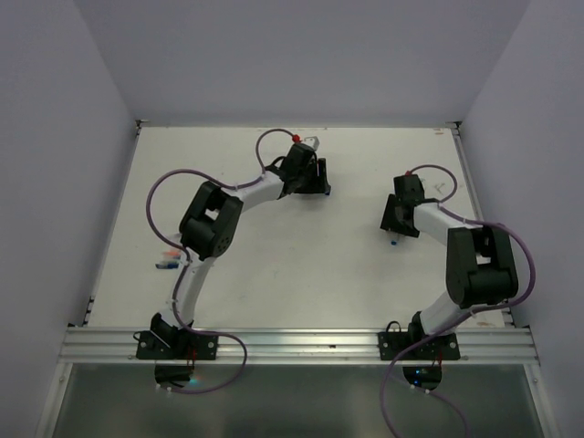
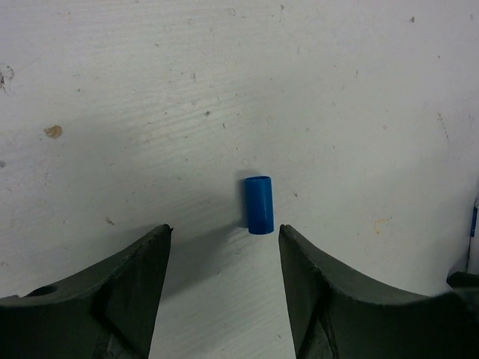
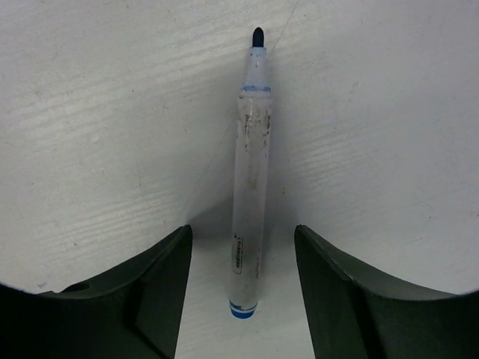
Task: Open the pen caps
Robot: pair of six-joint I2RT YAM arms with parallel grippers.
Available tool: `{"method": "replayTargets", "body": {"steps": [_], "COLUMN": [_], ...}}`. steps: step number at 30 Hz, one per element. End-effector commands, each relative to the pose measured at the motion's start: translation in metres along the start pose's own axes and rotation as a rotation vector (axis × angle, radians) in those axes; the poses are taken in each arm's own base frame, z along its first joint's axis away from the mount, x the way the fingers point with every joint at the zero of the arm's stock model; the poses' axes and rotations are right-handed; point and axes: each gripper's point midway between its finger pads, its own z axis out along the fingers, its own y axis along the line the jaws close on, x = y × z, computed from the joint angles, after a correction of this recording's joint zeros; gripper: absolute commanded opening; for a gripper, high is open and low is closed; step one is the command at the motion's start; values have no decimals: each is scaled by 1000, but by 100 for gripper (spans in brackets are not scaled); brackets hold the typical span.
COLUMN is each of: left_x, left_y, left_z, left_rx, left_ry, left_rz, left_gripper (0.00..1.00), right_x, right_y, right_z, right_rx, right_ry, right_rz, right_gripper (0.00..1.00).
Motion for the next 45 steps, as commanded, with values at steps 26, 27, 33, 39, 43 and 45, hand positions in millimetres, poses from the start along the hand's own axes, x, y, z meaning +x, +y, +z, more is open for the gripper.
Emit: {"method": "replayTargets", "body": {"steps": [26,27,33,39,43,45], "left_x": [-35,-35,-13,-5,6,22], "left_y": [149,169,205,229,237,241], "left_z": [-303,-316,-353,-397,-415,-419], "left_rx": [-519,-575,-696,-940,-1081,-1152], "left_ry": [-292,-313,-356,-416,-394,-344], "left_rz": [-291,-327,-434,-578,-637,-670], "left_gripper": [75,77,76,73,74,75], "right_x": [14,20,44,47,56,55], "right_y": [214,226,311,392,421,435], "right_z": [-144,-148,-152,-171,-169,-175], "right_rx": [-616,-653,-758,-914,-970,-1011], "right_ry": [-232,-222,-202,-263,-265,-296], "right_rz": [-457,-475,-600,-756,-810,-819], "right_gripper": [65,65,60,58,57,57]}}
